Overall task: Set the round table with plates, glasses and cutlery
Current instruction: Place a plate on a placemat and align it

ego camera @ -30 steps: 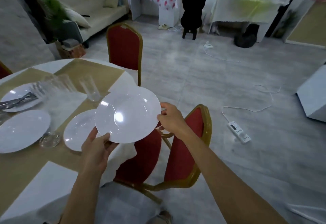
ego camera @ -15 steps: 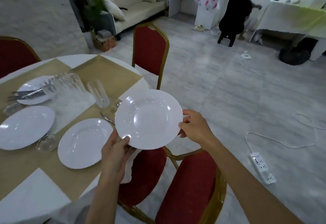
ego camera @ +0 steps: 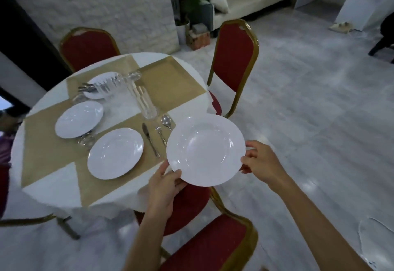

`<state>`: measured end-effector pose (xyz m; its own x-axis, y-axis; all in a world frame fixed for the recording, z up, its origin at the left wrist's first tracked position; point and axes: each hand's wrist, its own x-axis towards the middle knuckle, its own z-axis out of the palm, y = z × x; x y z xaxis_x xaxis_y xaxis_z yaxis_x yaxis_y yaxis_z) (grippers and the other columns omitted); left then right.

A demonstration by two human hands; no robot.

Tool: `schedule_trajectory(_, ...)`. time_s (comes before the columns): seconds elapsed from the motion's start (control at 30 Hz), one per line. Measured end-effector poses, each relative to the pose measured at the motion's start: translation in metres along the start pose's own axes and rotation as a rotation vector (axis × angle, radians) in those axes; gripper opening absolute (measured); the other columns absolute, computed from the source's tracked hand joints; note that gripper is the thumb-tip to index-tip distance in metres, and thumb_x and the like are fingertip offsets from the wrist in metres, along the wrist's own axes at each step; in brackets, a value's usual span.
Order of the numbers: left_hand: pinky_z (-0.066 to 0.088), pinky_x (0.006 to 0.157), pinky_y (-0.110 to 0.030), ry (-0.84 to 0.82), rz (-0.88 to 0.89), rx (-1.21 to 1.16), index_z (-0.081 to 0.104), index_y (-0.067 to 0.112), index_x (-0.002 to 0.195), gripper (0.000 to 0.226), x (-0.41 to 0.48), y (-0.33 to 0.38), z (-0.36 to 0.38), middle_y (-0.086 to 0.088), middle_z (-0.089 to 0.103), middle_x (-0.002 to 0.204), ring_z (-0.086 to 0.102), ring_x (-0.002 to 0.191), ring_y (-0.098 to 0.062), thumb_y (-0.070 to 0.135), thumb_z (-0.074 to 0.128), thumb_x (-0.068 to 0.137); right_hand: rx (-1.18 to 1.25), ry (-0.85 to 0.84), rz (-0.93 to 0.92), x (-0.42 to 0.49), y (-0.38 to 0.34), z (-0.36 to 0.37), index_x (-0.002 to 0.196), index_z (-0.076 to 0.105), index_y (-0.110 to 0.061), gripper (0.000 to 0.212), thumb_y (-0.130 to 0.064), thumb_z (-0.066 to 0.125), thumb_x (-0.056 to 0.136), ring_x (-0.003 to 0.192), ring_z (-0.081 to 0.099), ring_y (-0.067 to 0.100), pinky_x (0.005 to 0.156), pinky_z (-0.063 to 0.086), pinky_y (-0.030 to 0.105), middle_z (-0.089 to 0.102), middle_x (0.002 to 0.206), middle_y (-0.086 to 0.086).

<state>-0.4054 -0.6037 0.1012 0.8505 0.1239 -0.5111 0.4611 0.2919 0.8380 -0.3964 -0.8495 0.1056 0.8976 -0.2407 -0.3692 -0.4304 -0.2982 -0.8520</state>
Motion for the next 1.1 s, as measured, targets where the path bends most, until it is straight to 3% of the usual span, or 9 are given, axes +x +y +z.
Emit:
schedule_trajectory(0.17,0.061,0.072,-0.039,0.021,-0.024,-0.025,0.050,0.022,0.140,0.055,-0.034,-0.028,0.061,-0.004,0.073,0.112,0.072,0.097,-0.025,-0.006,0.053,0.093,-0.002,-0.033,-0.025,-0.003,0.016,-0.061,0.114,0.055,-0.030,0.037,-0.002,0.062,0.091,0.082,0.072,0.020,0.072,0.063,0.032,0.069,0.093,-0.004)
schedule_trajectory(0.33,0.059,0.081,-0.045,0.057,0.007,-0.043,0.056,0.027,0.131,0.050,-0.031,-0.032,0.107,0.000,0.077,0.098,0.074,0.092,-0.025,-0.007,0.051,0.094,0.000,-0.078,-0.035,0.033,0.016,-0.102,0.121,0.058,-0.026,0.041,-0.002,0.060,0.089,0.078,0.073,0.021,0.075,0.063,0.037,0.072,0.097,0.003)
schedule_trajectory(0.47,0.057,0.087,-0.050,0.128,0.019,-0.072,0.060,0.023,0.126,0.046,-0.008,-0.037,0.134,-0.001,0.077,0.099,0.073,0.095,-0.028,-0.008,0.050,0.093,-0.042,-0.135,-0.066,0.077,0.015,-0.116,0.117,0.057,-0.030,0.036,-0.007,0.064,0.091,0.080,0.073,0.019,0.074,0.063,0.036,0.071,0.102,0.000)
schedule_trajectory(0.63,0.061,0.075,-0.043,0.196,0.021,-0.174,0.061,0.024,0.122,0.044,0.041,-0.038,0.173,-0.009,0.074,0.108,0.072,0.097,-0.031,-0.008,0.050,0.093,-0.092,-0.230,-0.125,0.151,0.000,-0.133,0.111,0.059,-0.031,0.036,-0.003,0.063,0.089,0.079,0.073,0.018,0.067,0.063,0.029,0.072,0.098,-0.002)
schedule_trajectory(0.73,0.061,0.072,-0.040,0.252,0.011,-0.235,0.056,0.024,0.129,0.049,0.078,-0.028,0.198,-0.009,0.075,0.105,0.073,0.094,-0.030,-0.009,0.051,0.093,-0.138,-0.271,-0.155,0.201,-0.016,-0.138,0.111,0.060,-0.032,0.032,-0.007,0.066,0.091,0.081,0.073,0.018,0.068,0.063,0.028,0.072,0.098,-0.004)
schedule_trajectory(0.87,0.057,0.084,-0.042,0.328,0.027,-0.266,0.055,0.018,0.135,0.053,0.121,-0.002,0.226,-0.007,0.077,0.095,0.071,0.092,-0.029,-0.010,0.055,0.090,-0.169,-0.375,-0.182,0.261,-0.053,-0.148,0.105,0.061,-0.033,0.030,-0.007,0.067,0.091,0.080,0.073,0.019,0.062,0.059,0.023,0.073,0.096,-0.002)
schedule_trajectory(0.97,0.060,0.077,-0.037,0.379,0.060,-0.281,0.052,0.016,0.138,0.055,0.149,0.023,0.241,-0.011,0.076,0.097,0.073,0.092,-0.028,-0.008,0.059,0.089,-0.183,-0.389,-0.214,0.310,-0.081,-0.151,0.102,0.067,-0.027,0.023,-0.007,0.067,0.091,0.078,0.073,0.021,0.066,0.062,0.028,0.074,0.089,-0.001)
schedule_trajectory(1.1,0.061,0.069,-0.037,0.410,0.099,-0.320,0.053,0.017,0.135,0.051,0.177,0.057,0.258,-0.008,0.077,0.087,0.075,0.083,-0.025,-0.009,0.056,0.091,-0.119,-0.443,-0.215,0.369,-0.114,-0.135,0.105,0.066,-0.022,0.019,-0.011,0.069,0.091,0.084,0.073,0.024,0.069,0.063,0.035,0.073,0.096,0.004)
